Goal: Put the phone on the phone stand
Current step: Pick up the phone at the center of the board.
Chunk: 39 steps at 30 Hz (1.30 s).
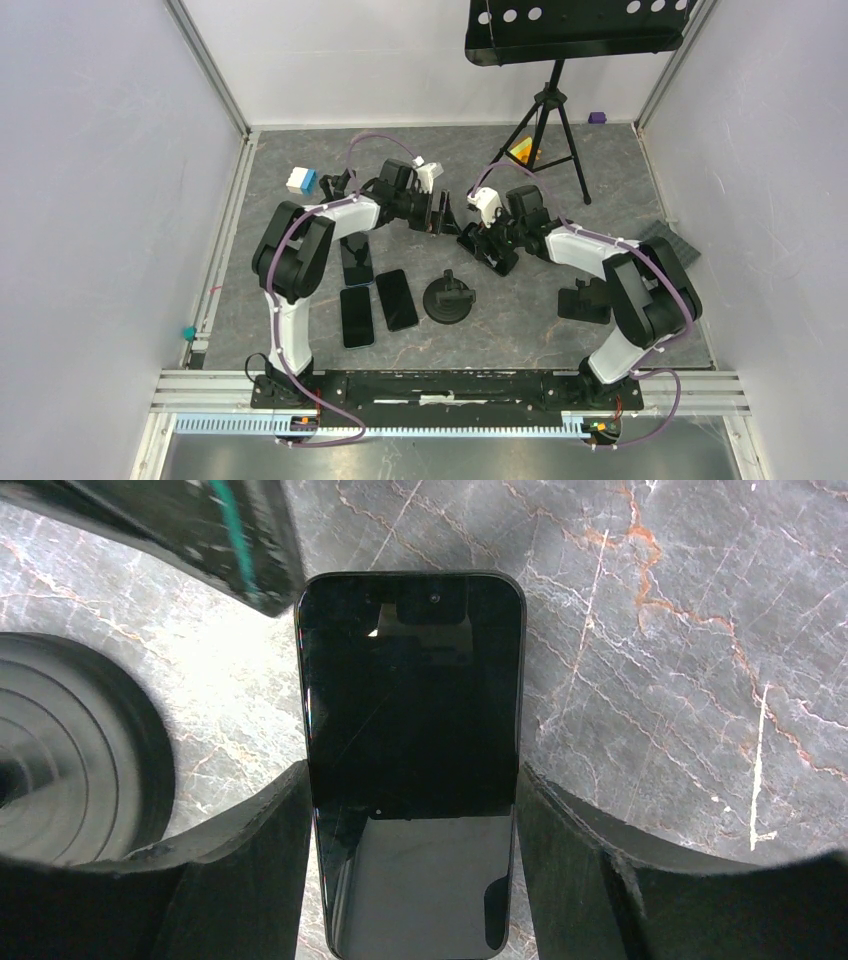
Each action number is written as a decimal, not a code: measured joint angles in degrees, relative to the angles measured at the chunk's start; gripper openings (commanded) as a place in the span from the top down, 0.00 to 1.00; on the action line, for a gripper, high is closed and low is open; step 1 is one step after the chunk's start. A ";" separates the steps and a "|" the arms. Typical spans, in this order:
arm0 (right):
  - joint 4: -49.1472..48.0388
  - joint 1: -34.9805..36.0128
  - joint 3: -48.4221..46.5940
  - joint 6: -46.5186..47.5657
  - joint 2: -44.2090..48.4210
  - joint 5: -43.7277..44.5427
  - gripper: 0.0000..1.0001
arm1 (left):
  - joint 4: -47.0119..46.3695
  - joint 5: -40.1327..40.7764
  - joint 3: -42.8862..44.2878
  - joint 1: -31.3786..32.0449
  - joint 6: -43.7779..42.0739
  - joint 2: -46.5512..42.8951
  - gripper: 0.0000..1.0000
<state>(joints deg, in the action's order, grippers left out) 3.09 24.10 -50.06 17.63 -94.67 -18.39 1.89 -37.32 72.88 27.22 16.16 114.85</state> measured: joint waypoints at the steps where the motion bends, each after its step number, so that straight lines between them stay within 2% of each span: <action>1: -0.13 0.00 0.17 0.00 0.24 -0.20 0.83 | 0.07 -0.61 0.72 0.11 0.66 0.83 0.07; 9: -2.05 0.00 1.14 -0.02 1.25 -1.97 0.83 | 0.07 -5.05 4.74 1.46 4.92 5.01 0.16; 17: -2.78 0.00 1.92 -0.24 2.01 -2.62 0.83 | -1.42 -9.42 6.10 2.69 10.23 8.48 0.38; 22: -3.15 0.00 2.21 -0.37 2.58 -2.75 0.83 | -2.82 -10.84 6.10 2.71 13.38 9.70 0.45; 33: -3.48 0.00 3.06 -0.44 2.84 -3.43 0.82 | -5.97 -13.81 6.99 2.71 19.28 11.93 0.72; 36: -3.43 0.00 3.08 -0.44 2.84 -3.39 0.78 | -6.82 -14.53 6.99 2.75 20.85 12.09 0.83; 39: -3.43 0.00 3.08 -0.50 2.84 -3.13 0.66 | -7.93 -15.76 7.04 2.75 22.80 12.09 0.98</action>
<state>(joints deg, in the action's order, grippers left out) -0.34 24.10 -46.98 17.12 -91.83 -21.52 -6.04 -53.08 79.92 29.98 38.96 126.93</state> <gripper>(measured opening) 0.704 0.163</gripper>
